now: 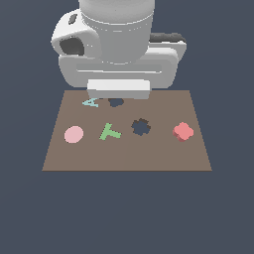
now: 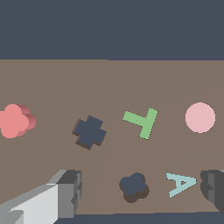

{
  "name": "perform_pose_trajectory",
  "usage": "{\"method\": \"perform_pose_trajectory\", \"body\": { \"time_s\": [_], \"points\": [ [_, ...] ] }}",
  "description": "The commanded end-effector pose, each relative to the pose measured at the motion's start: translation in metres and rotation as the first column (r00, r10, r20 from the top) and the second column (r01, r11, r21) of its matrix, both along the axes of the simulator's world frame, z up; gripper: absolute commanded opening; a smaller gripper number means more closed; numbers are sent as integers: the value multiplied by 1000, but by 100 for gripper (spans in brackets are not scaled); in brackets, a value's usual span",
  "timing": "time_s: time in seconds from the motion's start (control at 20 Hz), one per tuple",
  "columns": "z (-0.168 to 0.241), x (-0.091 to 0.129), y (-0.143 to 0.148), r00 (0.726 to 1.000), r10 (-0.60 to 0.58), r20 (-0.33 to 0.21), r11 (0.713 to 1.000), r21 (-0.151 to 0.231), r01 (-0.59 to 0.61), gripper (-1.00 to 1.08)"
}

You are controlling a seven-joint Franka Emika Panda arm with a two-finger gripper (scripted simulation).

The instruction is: Insert a designated object into the corresponding slot on a board.

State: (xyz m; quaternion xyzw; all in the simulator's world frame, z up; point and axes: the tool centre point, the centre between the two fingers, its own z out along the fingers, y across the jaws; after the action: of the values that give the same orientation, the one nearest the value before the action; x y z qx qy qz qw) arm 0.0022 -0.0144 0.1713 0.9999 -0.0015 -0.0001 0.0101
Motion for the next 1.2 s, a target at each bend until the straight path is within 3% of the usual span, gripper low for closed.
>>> {"method": "perform_pose_trajectory", "body": {
  "time_s": [0.0, 0.35, 0.65, 0.8, 1.15],
  "points": [
    [0, 0, 0, 1000, 0, 0, 1000, 0, 0, 100],
    [-10, 7, 14, 999, 48, 0, 999, 2, -48, 100],
    [-35, 21, 51, 985, 170, -1, 985, 8, -170, 100],
    [-54, 29, 81, 965, 262, 0, 965, 12, -262, 100],
    [-97, 35, 151, 886, 463, 1, 886, 19, -463, 100]
  ]
}}
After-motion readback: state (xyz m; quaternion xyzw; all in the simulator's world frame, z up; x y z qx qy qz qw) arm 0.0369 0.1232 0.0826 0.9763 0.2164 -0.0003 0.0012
